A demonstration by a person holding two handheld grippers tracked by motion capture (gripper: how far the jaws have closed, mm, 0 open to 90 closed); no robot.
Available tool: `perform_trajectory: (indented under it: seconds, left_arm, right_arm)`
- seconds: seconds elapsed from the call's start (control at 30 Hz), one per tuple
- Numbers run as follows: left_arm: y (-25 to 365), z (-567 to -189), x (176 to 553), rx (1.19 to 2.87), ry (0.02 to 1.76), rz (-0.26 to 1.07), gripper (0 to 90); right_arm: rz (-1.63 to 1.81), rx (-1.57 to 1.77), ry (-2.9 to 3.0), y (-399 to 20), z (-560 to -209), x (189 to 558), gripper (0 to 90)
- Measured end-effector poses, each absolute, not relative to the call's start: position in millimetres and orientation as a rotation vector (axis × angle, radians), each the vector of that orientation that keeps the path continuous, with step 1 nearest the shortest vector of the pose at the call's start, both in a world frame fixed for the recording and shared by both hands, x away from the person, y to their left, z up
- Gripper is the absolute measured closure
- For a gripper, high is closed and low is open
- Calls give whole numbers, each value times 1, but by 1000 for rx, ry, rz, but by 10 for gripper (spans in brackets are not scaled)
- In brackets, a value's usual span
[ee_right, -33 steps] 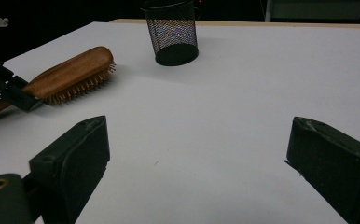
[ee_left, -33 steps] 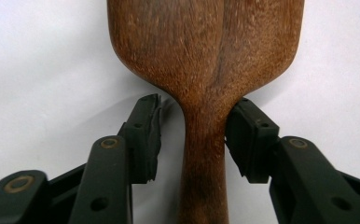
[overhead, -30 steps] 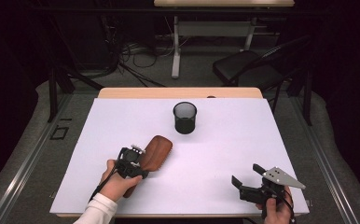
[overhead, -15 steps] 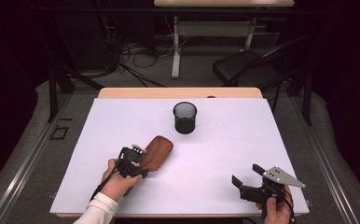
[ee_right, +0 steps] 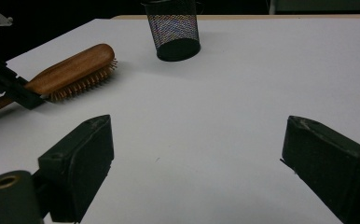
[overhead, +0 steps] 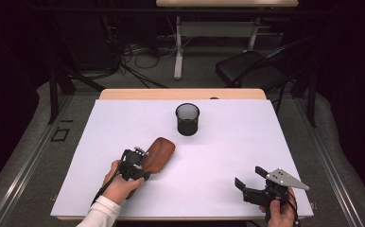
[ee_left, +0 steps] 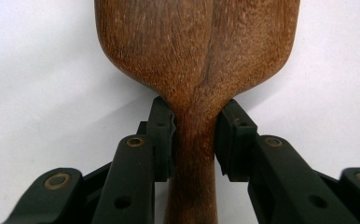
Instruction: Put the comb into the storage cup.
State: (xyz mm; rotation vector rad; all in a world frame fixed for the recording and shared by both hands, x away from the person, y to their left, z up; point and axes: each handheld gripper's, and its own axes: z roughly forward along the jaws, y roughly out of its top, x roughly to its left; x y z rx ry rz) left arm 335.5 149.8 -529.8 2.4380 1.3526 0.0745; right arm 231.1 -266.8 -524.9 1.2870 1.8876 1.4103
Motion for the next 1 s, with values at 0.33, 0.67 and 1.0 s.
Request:
perform_trajectory:
  seconds: [0.33, 0.67, 1.0]
  left_arm:
    - [151, -530, 333, 2431, 1349, 82, 704]
    - [151, -531, 332, 2434, 1325, 100, 713]
    - [153, -532, 330, 2431, 1300, 113, 717]
  right_arm:
    - [1411, 1287, 1888, -267, -525, 232, 94]
    - [1408, 1293, 1892, -268, -525, 232, 101]
    - [1405, 1295, 1899, -268, -526, 232, 106]
